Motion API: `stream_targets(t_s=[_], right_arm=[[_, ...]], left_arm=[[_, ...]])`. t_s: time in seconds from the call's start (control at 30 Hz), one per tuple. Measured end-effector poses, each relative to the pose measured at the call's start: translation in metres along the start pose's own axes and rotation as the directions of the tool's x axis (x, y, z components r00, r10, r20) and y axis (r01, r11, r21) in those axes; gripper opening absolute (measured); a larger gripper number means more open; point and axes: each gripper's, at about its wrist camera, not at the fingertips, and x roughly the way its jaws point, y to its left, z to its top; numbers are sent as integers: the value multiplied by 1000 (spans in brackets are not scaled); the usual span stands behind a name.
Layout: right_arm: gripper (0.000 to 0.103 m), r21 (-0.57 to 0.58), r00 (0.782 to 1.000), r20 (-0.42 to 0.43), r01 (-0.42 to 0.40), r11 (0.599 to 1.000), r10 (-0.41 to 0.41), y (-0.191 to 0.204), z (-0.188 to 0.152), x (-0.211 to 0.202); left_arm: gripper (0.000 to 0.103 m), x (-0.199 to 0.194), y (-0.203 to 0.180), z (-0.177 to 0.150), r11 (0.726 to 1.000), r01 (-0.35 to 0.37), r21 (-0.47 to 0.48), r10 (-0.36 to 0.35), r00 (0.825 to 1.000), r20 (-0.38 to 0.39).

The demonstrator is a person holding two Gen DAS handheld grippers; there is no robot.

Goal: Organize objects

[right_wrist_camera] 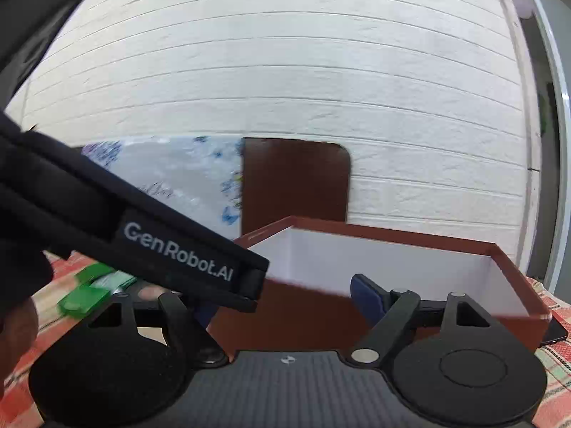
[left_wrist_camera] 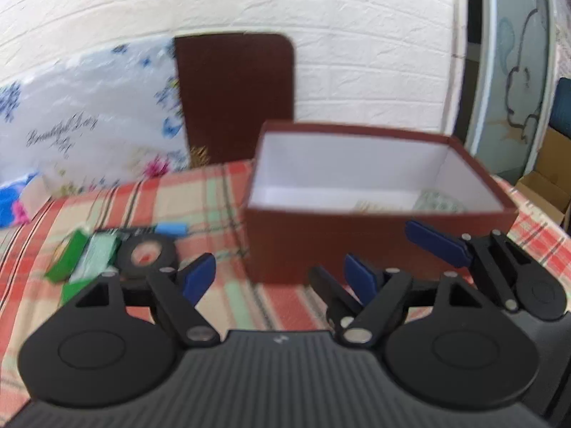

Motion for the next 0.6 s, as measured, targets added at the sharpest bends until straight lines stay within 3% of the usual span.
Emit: stream_targets(t_s=[0.13, 0.23, 0.3, 0.37, 0.4, 0.53, 0.57, 0.6], right_arm=[[78, -68, 987, -117, -123, 990, 114, 30, -10, 5], [77, -121, 956, -216, -230, 966, 200, 55, -15, 13], [77, -179, 935, -281, -274, 945, 217, 70, -17, 23], [76, -222, 901, -369, -326, 919, 230, 96, -24, 28], [76, -218, 896, -378, -332, 918, 234, 101, -26, 26], [77, -108, 855, -417, -385, 917, 309, 115, -18, 50], [77, -94, 848, -420, -394, 914, 323, 123, -17, 54], [77, -86, 845, -419, -402, 912, 333, 127, -13, 68]], left_arm=[[83, 0, 32, -28, 997, -57, -56, 51, 995, -90], [82, -1, 63, -51, 986, -144, -85, 134, 984, -117], [82, 2, 92, -67, 967, -230, -113, 212, 965, -152], [82, 2, 129, -81, 935, -313, -165, 283, 942, -180], [82, 0, 148, -89, 914, -360, -186, 327, 926, -186], [86, -10, 218, -110, 814, -527, -244, 497, 850, -176], [89, -13, 233, -116, 791, -548, -271, 519, 836, -176], [89, -17, 249, -121, 774, -543, -327, 513, 839, -179]])
